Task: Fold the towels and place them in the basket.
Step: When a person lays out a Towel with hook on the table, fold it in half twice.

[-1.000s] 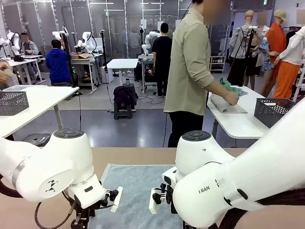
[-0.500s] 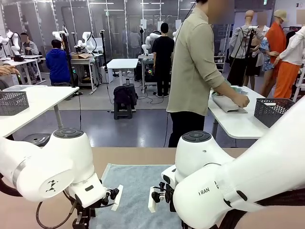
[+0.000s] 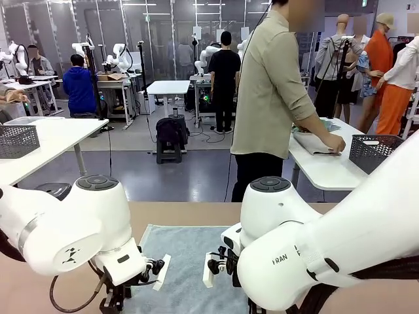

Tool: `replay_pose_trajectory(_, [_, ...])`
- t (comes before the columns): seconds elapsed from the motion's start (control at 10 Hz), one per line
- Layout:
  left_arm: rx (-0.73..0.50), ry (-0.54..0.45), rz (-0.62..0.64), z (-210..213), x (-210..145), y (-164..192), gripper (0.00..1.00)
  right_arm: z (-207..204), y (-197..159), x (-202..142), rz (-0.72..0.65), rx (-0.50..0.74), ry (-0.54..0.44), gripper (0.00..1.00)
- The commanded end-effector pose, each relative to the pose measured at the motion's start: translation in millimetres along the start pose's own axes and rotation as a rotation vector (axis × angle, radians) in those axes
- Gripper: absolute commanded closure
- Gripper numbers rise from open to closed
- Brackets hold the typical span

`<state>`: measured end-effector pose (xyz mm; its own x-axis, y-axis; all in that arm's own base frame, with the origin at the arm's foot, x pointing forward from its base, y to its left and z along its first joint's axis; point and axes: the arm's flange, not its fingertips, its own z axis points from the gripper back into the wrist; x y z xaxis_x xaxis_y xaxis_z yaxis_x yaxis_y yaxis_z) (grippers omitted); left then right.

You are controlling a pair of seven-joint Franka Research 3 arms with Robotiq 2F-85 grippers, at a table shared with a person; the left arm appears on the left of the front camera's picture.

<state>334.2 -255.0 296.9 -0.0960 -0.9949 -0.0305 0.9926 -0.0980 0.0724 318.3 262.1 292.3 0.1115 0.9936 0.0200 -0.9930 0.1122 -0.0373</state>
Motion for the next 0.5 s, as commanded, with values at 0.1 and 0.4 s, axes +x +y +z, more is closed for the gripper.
replay_pose_trajectory(0.1, [0.046,0.014,0.001,-15.1,-37.1,-56.9,0.78,-14.1,23.4,-25.0,0.009,-0.006,0.017,0.78])
replay_pose_trajectory(0.4, [0.054,0.012,-0.005,-9.3,-36.5,-56.1,1.0,-11.6,21.9,-22.6,0.018,0.001,0.022,1.0])
